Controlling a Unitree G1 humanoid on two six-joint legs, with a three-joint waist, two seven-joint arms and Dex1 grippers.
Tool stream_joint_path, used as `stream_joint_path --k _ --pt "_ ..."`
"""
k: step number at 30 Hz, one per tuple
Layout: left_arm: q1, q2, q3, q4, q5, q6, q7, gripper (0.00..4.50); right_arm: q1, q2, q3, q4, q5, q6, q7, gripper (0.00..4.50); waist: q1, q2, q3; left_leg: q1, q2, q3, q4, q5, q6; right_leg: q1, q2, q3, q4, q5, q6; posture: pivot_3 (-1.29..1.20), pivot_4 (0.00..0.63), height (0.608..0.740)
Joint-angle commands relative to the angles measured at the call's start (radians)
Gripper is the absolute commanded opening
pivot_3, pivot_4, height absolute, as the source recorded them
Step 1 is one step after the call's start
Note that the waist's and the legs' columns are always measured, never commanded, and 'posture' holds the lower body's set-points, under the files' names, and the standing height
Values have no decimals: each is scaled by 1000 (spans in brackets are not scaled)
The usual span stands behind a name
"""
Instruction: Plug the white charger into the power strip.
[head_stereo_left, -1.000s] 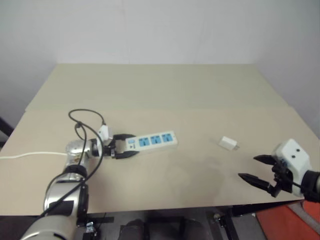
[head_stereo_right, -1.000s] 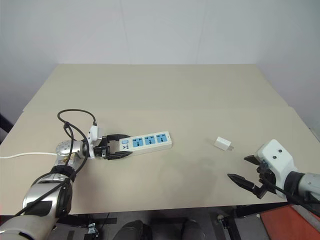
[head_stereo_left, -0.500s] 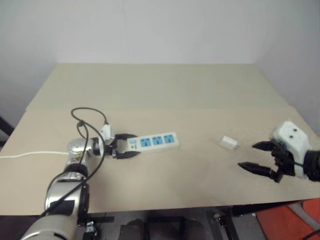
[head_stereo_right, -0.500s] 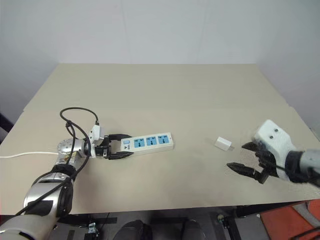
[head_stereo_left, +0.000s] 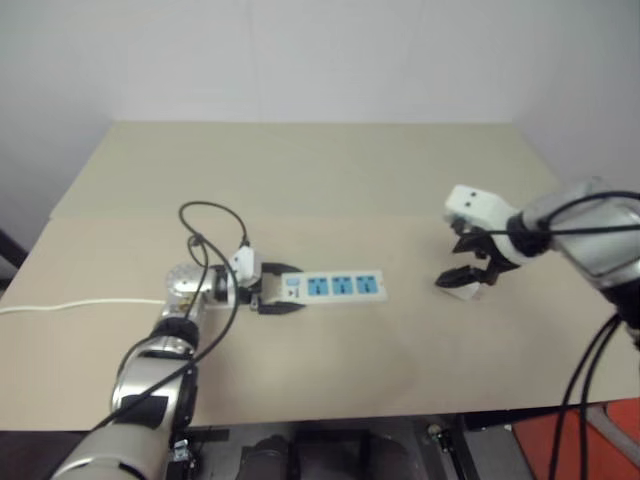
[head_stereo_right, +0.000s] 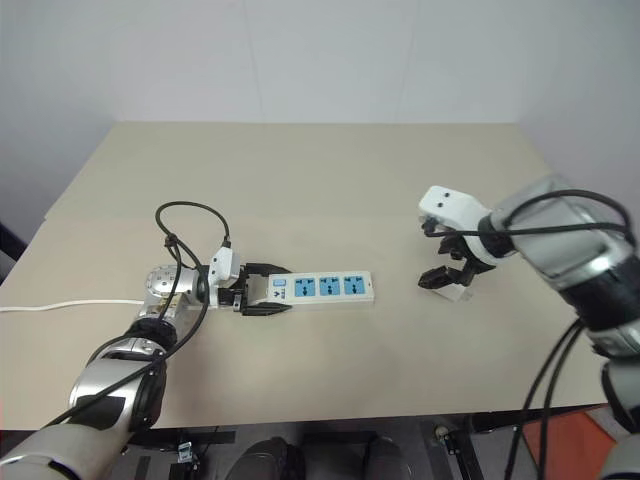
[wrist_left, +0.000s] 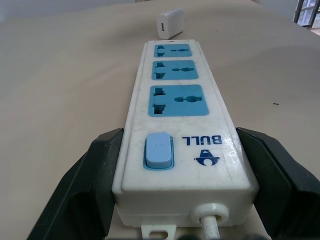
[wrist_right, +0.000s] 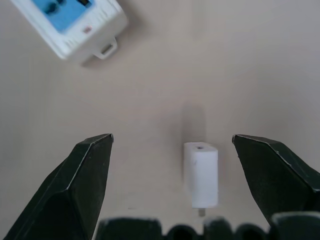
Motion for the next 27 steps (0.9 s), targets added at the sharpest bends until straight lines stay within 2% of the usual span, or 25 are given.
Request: stream_joint_path --k 1,9,27 --pt "16 -25 -33 -10 25 -1 1 3256 -88 38 53 139 -118 -70 58 4500 0 0 0 0 0 0 1 0 0 0 0 0 0 0 0 0 150 740" --pt "24 -34 -43 -11 30 -3 4 3256 -142 134 90 359 -256 -170 155 4500 -4 1 0 0 0 1 3 0 0 1 0 -1 1 0 1 0 150 740" --pt "32 -29 -46 -26 23 29 -25 3256 -36 222 47 451 -362 -189 179 4500 -10 2 -1 0 0 1 3 1 -1 1 1 -1 1 1 1 0 150 740"
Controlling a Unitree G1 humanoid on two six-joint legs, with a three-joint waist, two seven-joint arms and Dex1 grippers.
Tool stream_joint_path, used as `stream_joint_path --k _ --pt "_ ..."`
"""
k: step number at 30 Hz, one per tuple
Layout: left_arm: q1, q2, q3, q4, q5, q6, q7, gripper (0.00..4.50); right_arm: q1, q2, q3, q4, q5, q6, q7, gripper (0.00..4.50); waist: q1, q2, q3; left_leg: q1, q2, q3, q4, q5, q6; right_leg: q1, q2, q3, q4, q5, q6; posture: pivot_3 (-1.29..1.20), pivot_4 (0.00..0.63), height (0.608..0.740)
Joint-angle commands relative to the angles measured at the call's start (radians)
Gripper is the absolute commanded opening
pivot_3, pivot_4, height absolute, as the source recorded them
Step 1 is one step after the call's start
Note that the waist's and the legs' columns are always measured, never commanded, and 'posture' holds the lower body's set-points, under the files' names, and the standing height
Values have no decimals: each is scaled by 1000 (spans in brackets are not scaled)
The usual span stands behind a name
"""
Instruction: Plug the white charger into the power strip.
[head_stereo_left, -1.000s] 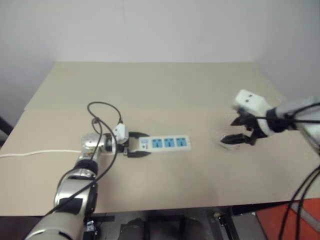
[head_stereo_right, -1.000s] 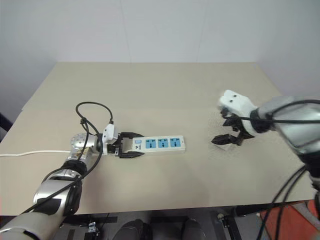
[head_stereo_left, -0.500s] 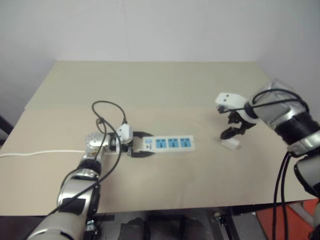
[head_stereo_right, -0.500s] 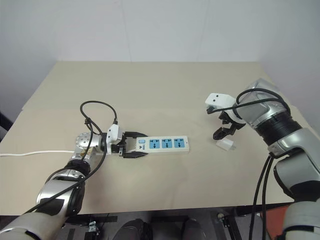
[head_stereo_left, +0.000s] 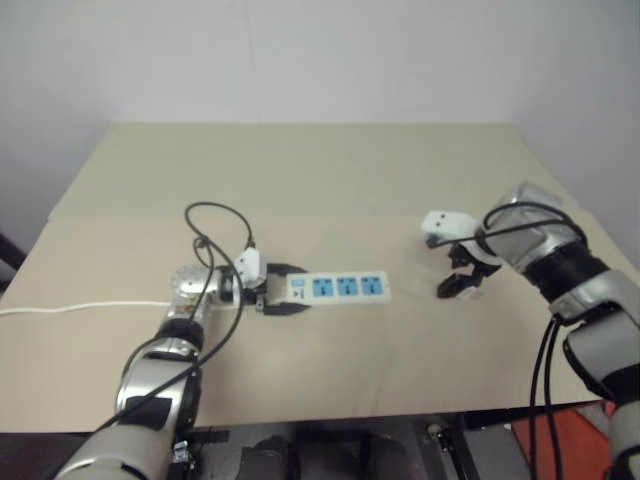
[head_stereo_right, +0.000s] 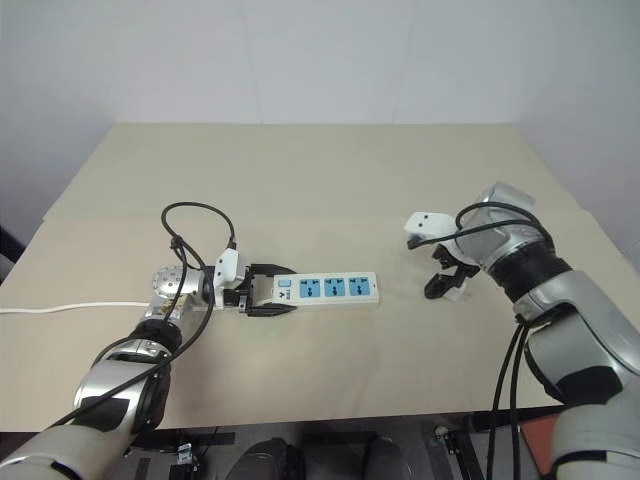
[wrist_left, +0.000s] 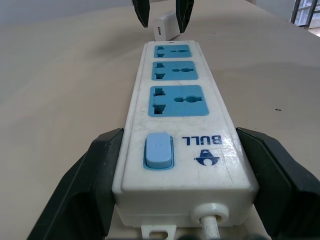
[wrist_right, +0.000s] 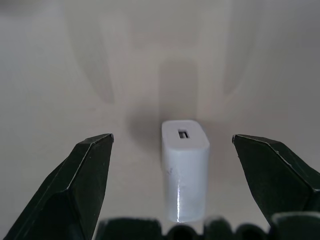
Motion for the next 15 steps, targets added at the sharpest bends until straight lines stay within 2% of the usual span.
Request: stream_joint_path --k 1,9,15 --pt "25 -13 -40 -11 24 10 -31 3256 -1 5 -48 20 -15 -8 2 4500 -3 0 0 0 0 0 0 0 0 0 0 0 0 0 0 0 150 740" --pt "31 -12 -42 -16 28 15 -31 3256 -4 30 -67 62 -33 -27 1 4500 -7 0 0 0 0 0 0 1 -1 0 1 0 0 0 0 0 150 740" --pt "36 -11 -43 -20 30 17 -28 3256 -13 45 -69 91 -43 -32 6 2807 -8 0 0 0 0 0 0 1 -1 0 1 0 0 0 0 0 150 740"
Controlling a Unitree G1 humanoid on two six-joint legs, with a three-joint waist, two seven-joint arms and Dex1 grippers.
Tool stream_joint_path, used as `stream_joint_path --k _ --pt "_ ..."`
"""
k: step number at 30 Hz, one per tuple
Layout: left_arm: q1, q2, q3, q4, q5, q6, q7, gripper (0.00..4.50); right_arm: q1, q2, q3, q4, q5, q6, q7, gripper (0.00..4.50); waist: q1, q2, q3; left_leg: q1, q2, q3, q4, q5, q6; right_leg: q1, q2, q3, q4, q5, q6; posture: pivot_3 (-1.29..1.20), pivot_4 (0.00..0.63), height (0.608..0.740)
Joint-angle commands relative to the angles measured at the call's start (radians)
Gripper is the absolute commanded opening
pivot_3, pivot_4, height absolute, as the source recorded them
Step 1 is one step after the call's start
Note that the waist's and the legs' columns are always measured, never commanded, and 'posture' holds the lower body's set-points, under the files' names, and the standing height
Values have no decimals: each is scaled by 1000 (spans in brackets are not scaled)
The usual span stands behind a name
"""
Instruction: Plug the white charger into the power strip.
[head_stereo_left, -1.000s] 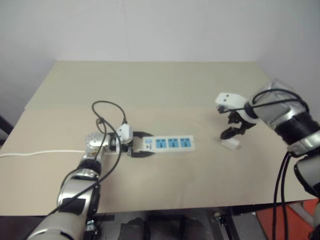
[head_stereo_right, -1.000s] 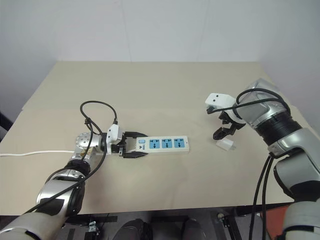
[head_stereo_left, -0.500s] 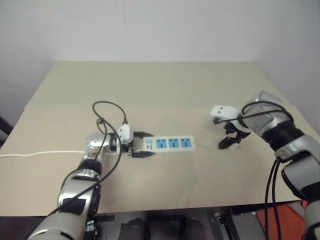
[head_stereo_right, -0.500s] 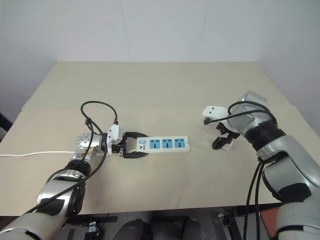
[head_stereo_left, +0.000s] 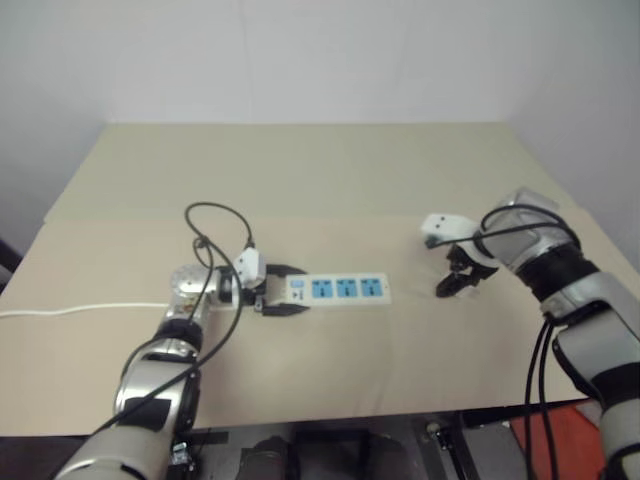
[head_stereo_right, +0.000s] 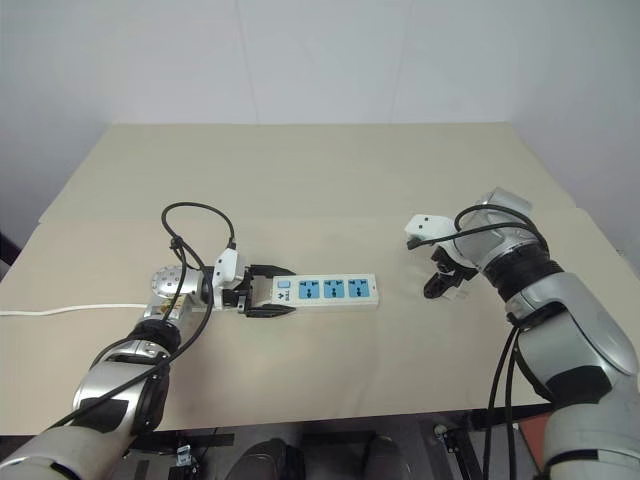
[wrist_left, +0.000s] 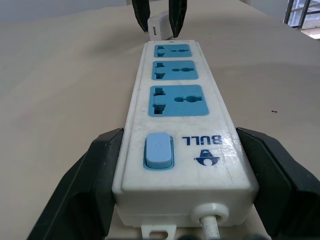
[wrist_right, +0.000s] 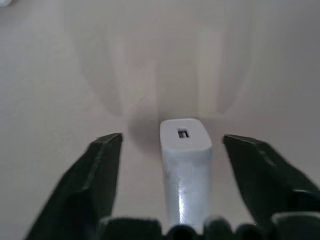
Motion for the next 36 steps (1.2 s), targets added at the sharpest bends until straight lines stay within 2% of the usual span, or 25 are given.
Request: stream_joint_path --k 1,5,9,13,15,19,22,27,31,36 --pt "30 -13 -43 -2 30 0 -19 3256 -18 1 -29 18 -25 -9 10 2499 0 0 0 0 0 0 0 0 0 0 0 0 0 0 0 0 150 740" --pt "37 -11 -44 -9 29 3 -21 3256 -24 13 -28 36 -39 -4 11 1206 -1 1 0 0 0 0 0 0 0 0 0 0 0 0 0 0 150 740" --pt "43 -9 -44 -19 24 11 -30 3256 -26 11 -37 36 -47 0 18 1165 -3 1 -1 0 0 0 0 0 0 0 0 0 0 0 0 0 150 740" --pt "48 -3 -48 -45 1 45 -64 3256 -15 -33 -72 -85 -32 19 42 1165 -7 1 -1 0 0 0 0 0 0 0 0 0 0 0 0 0 150 740" --pt "55 10 -78 -84 -25 86 -71 3256 5 -73 -131 -217 8 33 59 1165 -8 2 -1 0 0 0 -1 0 0 0 0 0 0 0 0 0 150 740" --pt "90 47 -158 -223 -101 178 -72 3256 97 -116 -348 -496 160 63 49 1165 -9 2 -1 1 1 0 -2 0 -1 -1 0 0 -1 0 0 0 150 740" --pt "125 75 -202 -327 -155 238 -72 3256 216 -46 -591 -646 324 37 -22 1165 -8 2 -1 1 2 0 -3 1 -2 0 1 -1 -1 0 0 0 150 740" --pt "158 82 -231 -386 -165 267 -72 3256 371 122 -811 -769 557 18 -106 1165 -2 2 -1 2 2 -2 -1 2 -3 2 2 -2 0 1 -1 0 150 740" --pt "178 72 -232 -408 -134 284 -52 3256 484 290 -886 -803 713 -54 -155 1165 0 2 -1 3 1 -2 -2 1 -3 2 2 -2 -1 1 -1 0 150 740" --pt "235 81 -229 -503 -120 341 4 3256 603 416 -871 -777 799 -190 -152 1165 4 2 -1 8 0 -2 -3 1 -3 7 2 -2 -2 1 -1 0 150 740"
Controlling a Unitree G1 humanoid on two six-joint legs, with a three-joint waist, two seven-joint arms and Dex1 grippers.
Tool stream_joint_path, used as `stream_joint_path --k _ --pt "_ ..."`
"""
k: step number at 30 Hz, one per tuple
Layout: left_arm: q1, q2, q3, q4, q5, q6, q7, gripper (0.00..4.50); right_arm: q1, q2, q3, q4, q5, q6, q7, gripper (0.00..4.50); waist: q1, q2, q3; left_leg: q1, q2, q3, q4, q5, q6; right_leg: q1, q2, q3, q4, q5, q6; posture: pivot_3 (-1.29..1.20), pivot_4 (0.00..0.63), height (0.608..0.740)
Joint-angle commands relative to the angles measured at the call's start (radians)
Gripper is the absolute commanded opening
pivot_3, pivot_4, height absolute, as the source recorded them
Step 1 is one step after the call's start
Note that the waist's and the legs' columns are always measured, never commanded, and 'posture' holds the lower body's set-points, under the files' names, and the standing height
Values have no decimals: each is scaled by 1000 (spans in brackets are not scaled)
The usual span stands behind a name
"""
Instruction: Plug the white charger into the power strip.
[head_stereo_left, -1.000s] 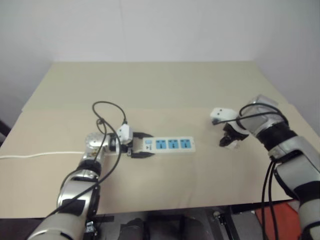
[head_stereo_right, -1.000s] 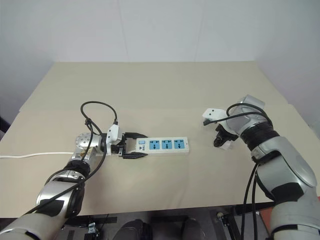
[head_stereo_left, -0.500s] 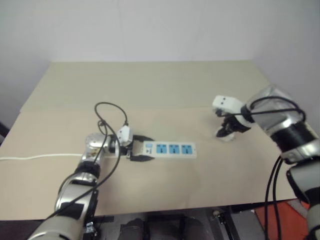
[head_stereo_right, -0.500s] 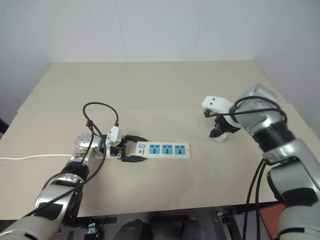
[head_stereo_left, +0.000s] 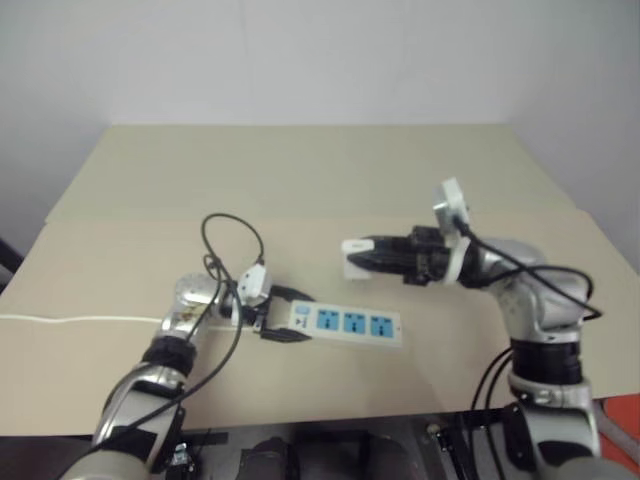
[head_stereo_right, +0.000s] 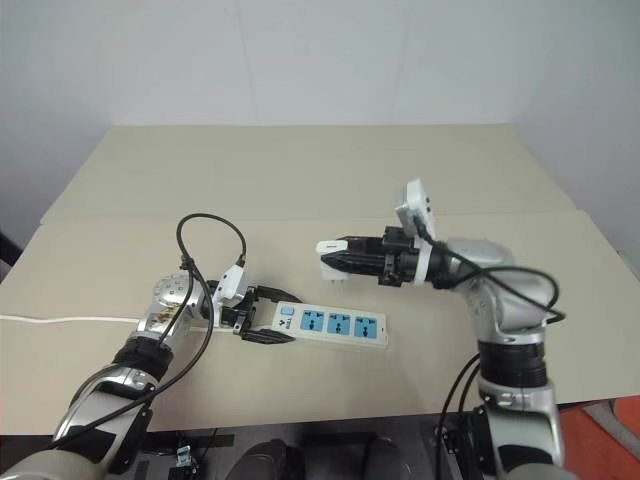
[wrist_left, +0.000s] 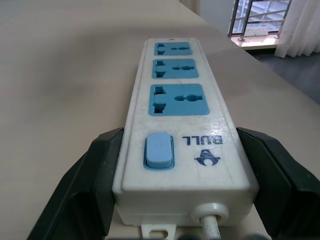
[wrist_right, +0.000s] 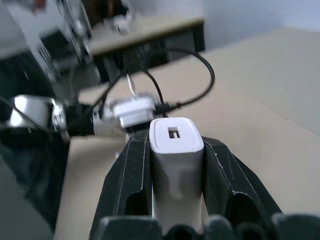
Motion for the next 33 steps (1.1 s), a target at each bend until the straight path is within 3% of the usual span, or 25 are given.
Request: stream_joint_path --k 1,14,33 --pt "51 7 -17 -86 32 55 35 3256 42 50 -6 2 72 -125 11 1165 -1 0 0 2 0 0 0 0 0 2 0 0 0 0 0 0 150 740" --pt "166 51 8 -266 50 214 213 3256 41 116 139 219 24 -414 87 1165 -9 1 0 10 1 0 -2 0 0 7 0 2 0 0 0 0 150 740" --pt "217 69 4 -322 36 235 223 3256 4 156 215 532 -46 -636 175 1165 -14 2 -1 12 2 1 -6 1 -2 7 0 3 0 -1 -1 0 150 740"
